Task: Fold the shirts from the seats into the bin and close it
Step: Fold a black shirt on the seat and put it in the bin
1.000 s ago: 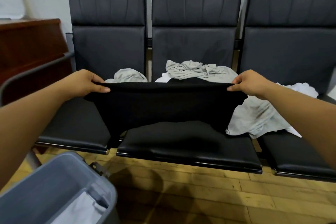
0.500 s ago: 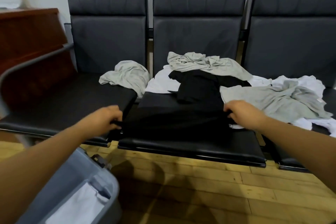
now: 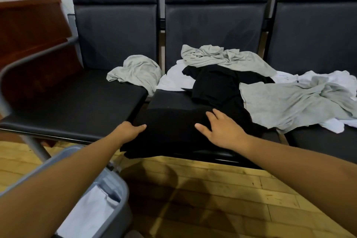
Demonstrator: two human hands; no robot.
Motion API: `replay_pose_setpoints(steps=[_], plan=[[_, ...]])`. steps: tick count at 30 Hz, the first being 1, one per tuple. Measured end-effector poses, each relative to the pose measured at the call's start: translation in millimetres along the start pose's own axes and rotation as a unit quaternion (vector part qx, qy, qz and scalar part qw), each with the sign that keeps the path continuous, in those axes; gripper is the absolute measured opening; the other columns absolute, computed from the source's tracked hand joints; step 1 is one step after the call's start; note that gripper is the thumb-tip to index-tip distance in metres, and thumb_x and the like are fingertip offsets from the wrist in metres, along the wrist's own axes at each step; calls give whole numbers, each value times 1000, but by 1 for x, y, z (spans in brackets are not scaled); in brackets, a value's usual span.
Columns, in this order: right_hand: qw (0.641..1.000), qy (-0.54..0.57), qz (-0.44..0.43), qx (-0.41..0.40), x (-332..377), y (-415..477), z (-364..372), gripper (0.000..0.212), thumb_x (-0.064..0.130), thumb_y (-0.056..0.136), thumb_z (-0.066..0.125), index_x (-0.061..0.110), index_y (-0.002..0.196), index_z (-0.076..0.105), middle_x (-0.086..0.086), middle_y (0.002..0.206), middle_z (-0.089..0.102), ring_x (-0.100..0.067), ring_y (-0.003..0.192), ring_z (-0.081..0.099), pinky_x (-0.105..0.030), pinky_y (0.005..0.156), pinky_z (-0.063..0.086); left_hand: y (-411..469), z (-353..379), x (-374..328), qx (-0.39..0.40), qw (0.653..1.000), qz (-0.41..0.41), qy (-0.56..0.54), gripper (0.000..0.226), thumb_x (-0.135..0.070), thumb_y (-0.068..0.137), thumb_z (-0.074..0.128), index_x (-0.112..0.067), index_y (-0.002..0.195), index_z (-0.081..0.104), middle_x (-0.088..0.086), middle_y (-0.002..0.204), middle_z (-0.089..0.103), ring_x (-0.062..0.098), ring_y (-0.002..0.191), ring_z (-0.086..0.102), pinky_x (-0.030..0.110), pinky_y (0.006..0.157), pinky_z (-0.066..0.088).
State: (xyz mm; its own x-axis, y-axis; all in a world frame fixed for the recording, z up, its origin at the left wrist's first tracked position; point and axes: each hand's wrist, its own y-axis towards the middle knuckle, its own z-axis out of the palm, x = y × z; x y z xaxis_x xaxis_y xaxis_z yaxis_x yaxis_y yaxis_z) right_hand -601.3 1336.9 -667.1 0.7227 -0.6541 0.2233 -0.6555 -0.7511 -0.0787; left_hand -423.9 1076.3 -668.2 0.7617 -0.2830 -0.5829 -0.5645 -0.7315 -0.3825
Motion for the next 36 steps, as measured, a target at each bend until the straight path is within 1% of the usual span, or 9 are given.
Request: replay_pose_setpoints(steps=[4,9,14,19,22,24,30,33,36], plan=[[995,-52,-24,77,-10,-16,30,105,85,72,-3,28,159,2,-10,167,-6,-23,154,-7,-43,125,0,2,10,7,3,996,6,92,68,-62,94,53,1,120,59,8,91,58,27,92,57,35,81,46],[995,-44,-44,76,-20,-16,35,98,82,74,-2,32,159,-1,-7,166,-10,-20,153,-12,-43,124,-5,7,1,17,-23,995,14,91,62,-55,89,66,-1,118,62,16,110,65,31,101,63,40,85,52],[991,-35,-121,50,-19,-18,39,76,76,84,6,49,154,-1,-3,166,-13,-16,152,-16,-43,123,-8,-3,7,8,-24,996,35,84,49,-44,89,72,0,109,63,16,106,66,30,97,64,38,80,52],[978,-79,-174,80,-21,-23,42,72,75,90,25,53,152,-5,4,165,-17,-14,150,-23,-51,122,-10,-12,7,1,39,998,-16,-45,29,-22,89,76,2,97,61,14,98,64,27,87,63,32,64,51],[981,-62,-163,79,-19,-22,42,70,73,90,22,53,152,-2,5,166,-14,-13,150,-22,-52,122,-9,-19,4,2,70,987,-40,-136,30,-21,87,74,-5,111,65,14,111,69,32,100,69,44,85,60],[982,-46,-160,84,-19,-21,40,68,72,92,23,52,153,3,6,166,-12,-12,150,-21,-51,122,-10,-23,1,3,82,976,-32,-200,32,-24,88,68,-7,115,65,16,113,69,34,101,69,47,83,60],[988,-29,-128,84,-14,-16,38,74,79,84,13,53,153,6,7,166,-10,-18,151,-19,-57,120,-12,-25,-16,4,57,974,-30,-217,29,-22,95,63,-7,120,60,15,113,65,29,92,64,32,56,50],[990,-24,-111,78,2,-13,42,76,78,82,8,51,153,5,4,167,-9,-21,152,-17,-56,121,-9,-28,-31,10,50,962,-64,-260,30,-18,93,63,-5,119,60,16,105,65,31,85,63,37,68,49],[992,-24,-96,75,33,-6,49,73,74,87,9,48,155,4,0,167,-10,-25,152,-16,-55,121,-8,-37,-47,9,40,935,-73,-344,19,-14,92,59,-6,110,60,14,99,65,29,80,65,37,66,52]])
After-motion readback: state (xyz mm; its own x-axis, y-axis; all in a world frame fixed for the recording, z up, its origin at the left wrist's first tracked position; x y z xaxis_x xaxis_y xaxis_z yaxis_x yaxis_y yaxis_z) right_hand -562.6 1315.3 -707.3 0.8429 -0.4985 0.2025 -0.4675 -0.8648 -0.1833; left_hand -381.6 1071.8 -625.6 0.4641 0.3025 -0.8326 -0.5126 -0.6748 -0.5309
